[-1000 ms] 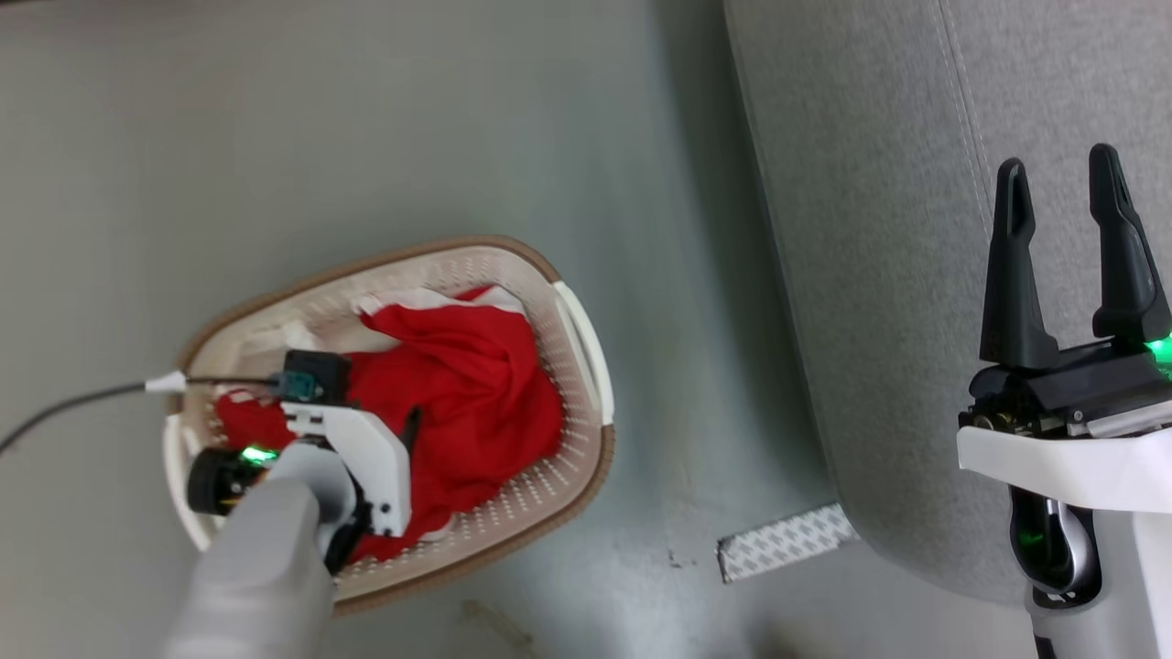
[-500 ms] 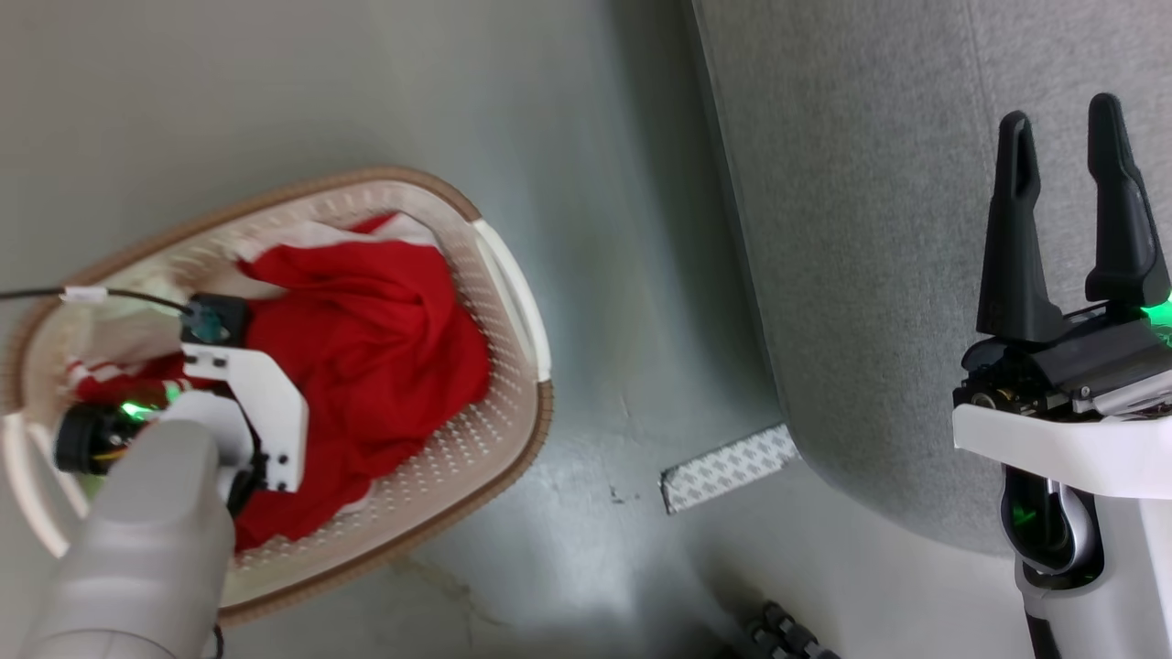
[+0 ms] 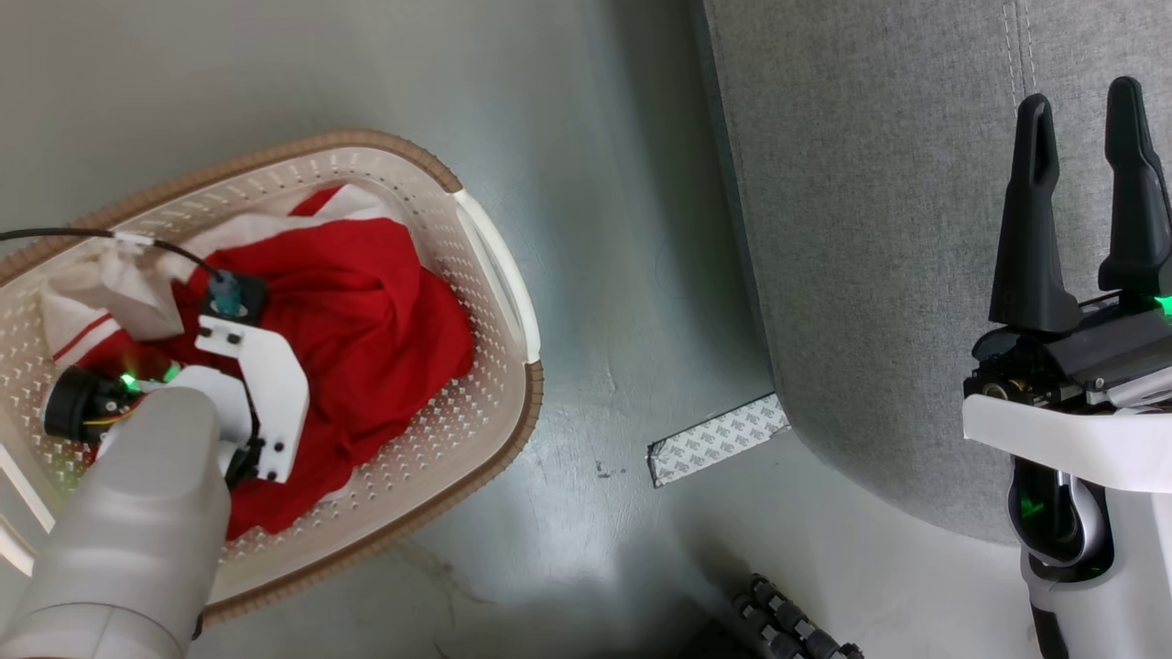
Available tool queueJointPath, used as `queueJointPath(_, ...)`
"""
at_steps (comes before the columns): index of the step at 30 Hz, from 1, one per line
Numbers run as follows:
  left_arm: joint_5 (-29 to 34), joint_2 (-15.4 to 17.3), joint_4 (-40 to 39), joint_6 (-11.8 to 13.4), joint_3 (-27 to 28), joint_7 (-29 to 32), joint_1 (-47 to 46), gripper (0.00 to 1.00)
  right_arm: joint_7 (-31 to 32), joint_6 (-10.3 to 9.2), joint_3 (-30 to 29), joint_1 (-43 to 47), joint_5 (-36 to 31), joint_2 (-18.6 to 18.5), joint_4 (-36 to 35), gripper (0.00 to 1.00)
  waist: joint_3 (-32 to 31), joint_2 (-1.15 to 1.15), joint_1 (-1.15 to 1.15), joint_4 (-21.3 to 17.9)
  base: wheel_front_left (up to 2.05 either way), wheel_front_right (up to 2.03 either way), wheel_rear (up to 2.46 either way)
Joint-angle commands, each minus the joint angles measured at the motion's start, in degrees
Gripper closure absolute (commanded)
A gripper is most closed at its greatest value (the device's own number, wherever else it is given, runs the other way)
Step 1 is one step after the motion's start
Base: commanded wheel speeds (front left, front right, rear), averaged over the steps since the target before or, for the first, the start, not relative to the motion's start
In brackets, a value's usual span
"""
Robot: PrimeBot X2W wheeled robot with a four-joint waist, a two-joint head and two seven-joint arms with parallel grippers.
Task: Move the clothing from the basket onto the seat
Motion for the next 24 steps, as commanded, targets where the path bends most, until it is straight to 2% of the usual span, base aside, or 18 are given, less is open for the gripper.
queueJointPath(1,0.3,0.2,0.8,-0.5,-0.5,1.8,1.0,0.00,0.0,-0.12,-0.3,-0.1,0.2,0.0,0.0,0.00,-0.1,0.00,0.00,0.0,0.00,0.00,0.00)
queueJointPath(2,0.4,0.3,0.8,-0.6,-0.9,2.3,0.9,0.45,0.0,-0.12,-0.3,-0.1,0.2,0.0,0.0,0.00,-0.1,0.00,0.00,0.0,0.00,0.00,0.00)
queueJointPath(3,0.2,0.3,0.8,-0.9,-1.1,2.0,0.8,1.00,0.0,-0.12,-0.4,-0.2,0.3,0.0,0.0,0.00,-0.1,0.00,0.00,0.0,0.00,0.00,0.00)
queueJointPath(11,-1.8,0.7,0.5,-1.3,-1.7,-2.8,0.6,1.00,0.0,-0.12,0.2,-1.7,0.4,0.0,0.7,0.00,-2.3,0.00,0.00,-0.2,0.00,0.00,0.00)
queueJointPath(19,-4.5,-3.4,0.5,-1.4,-1.2,-7.7,3.7,1.00,0.0,-0.12,-0.5,-0.6,-2.7,0.0,1.9,0.00,-10.6,0.00,0.00,3.2,0.00,0.00,0.00)
queueJointPath(24,-6.7,-7.2,0.1,-1.4,-2.5,-12.4,7.0,1.00,0.0,-0.12,-1.4,1.4,-6.8,0.0,3.9,0.00,-18.6,0.00,0.00,6.9,0.00,0.00,0.00)
